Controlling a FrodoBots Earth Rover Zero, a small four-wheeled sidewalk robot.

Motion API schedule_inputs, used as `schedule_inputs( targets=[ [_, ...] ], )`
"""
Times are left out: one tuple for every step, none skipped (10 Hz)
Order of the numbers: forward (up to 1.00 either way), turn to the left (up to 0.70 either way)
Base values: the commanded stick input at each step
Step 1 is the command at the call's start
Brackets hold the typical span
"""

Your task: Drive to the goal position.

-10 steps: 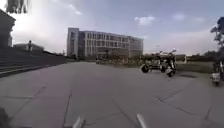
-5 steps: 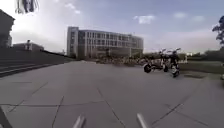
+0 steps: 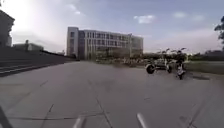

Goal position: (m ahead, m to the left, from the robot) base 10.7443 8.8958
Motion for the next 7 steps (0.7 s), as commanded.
schedule_inputs(
  targets=[
    [1.0, 0.0],
    [1.0, 0.0],
    [1.0, 0.0],
    [1.0, 0.0],
    [1.0, 0.27],
    [1.0, 0.27],
    [1.0, 0.27]
  ],
)
